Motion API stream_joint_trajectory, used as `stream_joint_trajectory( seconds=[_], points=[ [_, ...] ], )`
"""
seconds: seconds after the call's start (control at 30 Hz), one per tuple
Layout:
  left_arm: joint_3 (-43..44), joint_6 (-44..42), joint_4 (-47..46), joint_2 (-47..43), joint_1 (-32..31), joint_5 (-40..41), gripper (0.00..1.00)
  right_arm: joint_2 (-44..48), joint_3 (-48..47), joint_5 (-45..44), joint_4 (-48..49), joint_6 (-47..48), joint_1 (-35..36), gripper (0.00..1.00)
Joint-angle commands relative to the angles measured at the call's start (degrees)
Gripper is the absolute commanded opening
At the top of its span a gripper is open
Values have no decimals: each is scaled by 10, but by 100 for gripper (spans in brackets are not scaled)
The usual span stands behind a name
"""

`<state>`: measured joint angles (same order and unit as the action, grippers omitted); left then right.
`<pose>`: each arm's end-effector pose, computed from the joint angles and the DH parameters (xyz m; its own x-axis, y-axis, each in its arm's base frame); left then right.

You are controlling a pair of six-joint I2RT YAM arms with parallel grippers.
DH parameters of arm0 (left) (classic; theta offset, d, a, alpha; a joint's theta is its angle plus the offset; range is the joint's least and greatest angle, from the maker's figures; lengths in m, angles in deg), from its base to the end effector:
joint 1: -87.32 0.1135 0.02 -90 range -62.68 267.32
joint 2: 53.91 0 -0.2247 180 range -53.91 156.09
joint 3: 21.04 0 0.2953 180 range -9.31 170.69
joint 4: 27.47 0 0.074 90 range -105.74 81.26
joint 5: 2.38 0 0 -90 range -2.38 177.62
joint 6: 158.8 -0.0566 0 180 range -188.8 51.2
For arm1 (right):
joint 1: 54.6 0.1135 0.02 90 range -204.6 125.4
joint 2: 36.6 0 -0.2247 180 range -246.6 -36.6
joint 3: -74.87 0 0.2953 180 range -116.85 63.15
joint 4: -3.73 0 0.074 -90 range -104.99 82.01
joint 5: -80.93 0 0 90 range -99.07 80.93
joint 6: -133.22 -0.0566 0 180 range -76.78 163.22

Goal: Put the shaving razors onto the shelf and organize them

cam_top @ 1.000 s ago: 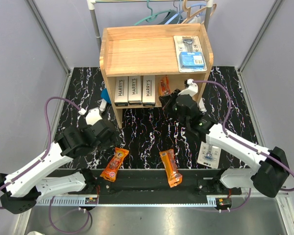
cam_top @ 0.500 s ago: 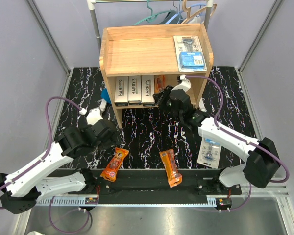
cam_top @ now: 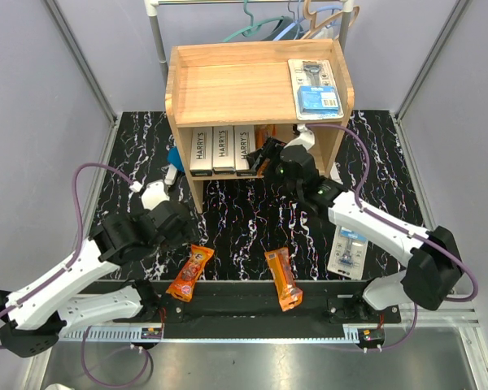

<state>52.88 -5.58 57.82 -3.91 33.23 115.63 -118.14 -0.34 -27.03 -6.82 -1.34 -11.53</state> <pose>0.1417 -0.1504 0.2966 -0.7525 -0.3047 -0.5839 -0.1969 0.9501 -0.2420 0.3062 0.2623 0.2661 -0.4557 0.4877 -0.7446 -0.1604 0.7778 0.6076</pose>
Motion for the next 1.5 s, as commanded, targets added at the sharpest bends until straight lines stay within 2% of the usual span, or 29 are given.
stream_joint_trajectory(
  seconds=[0.0, 0.07, 0.2, 0.5, 0.73, 1.0, 1.47],
  points=[
    [-6, -3, -18, -9, 1, -3, 99, 43, -7, -21, -57, 3, -3, 85],
    [-9, -3, -25, -8, 1, -6, 99, 61, -5, -29, -70, 3, -4, 94],
    [-13, -3, -31, -3, 1, -11, 99, 84, -5, -44, -105, 3, -3, 100],
    [-15, -12, -32, 2, 1, -12, 99, 120, -4, -31, -163, 2, -3, 99],
    [-28, -18, -33, 5, 1, -15, 99, 203, 20, -43, -210, -16, -3, 100],
    [-47, -20, -46, 5, 1, -23, 99, 254, 5, -38, -266, -22, -3, 100],
    [-169, 1, -140, 84, 1, -96, 99, 319, 98, 30, -309, -94, -1, 100]
  ],
)
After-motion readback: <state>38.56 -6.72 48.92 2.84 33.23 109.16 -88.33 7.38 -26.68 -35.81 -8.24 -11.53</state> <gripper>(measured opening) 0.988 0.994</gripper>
